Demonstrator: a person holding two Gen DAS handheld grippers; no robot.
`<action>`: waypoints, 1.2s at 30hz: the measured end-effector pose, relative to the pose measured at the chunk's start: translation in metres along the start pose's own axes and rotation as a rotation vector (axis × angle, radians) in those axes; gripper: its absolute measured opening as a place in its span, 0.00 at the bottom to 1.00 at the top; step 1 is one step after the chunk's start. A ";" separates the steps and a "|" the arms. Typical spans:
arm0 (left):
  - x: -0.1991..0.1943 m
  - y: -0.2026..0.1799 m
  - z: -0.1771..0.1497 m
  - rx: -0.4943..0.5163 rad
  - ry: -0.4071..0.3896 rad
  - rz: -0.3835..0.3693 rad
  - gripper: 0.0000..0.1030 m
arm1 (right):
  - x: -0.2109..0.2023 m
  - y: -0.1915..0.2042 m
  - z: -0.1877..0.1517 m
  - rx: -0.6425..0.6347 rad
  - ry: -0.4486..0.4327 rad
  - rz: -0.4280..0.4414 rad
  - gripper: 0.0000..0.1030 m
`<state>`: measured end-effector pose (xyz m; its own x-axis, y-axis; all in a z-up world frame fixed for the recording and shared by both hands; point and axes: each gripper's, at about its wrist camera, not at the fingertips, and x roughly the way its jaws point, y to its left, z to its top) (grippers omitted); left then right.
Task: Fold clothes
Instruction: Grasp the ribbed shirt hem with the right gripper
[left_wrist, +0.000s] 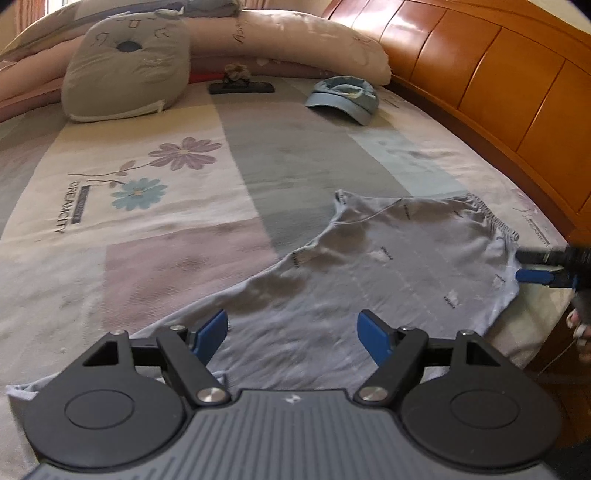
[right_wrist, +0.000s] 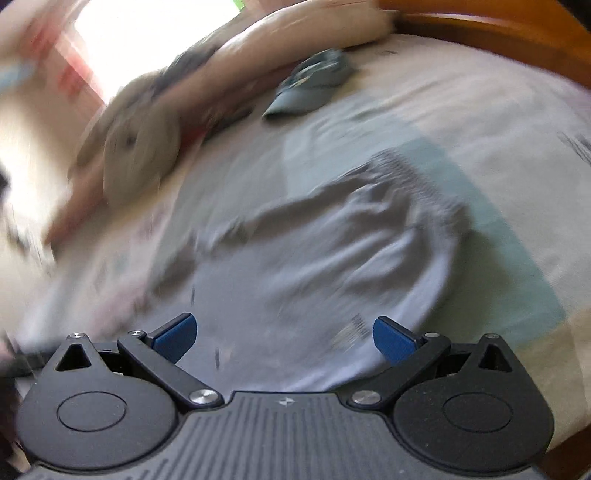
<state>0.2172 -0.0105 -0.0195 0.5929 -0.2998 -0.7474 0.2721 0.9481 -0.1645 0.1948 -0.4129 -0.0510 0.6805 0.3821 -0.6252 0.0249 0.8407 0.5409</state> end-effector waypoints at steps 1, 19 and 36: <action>0.002 -0.003 0.001 0.004 0.004 -0.003 0.75 | -0.004 -0.013 0.007 0.057 -0.013 0.016 1.00; 0.012 -0.026 0.008 0.018 0.029 -0.013 0.75 | 0.032 -0.108 0.061 0.387 0.022 0.205 1.00; 0.019 -0.030 0.014 0.004 0.020 -0.058 0.75 | 0.045 -0.102 0.057 0.395 0.005 0.279 1.00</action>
<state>0.2311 -0.0460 -0.0202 0.5604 -0.3520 -0.7497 0.3084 0.9288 -0.2056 0.2645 -0.5031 -0.1023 0.6973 0.5751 -0.4278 0.1188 0.4958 0.8603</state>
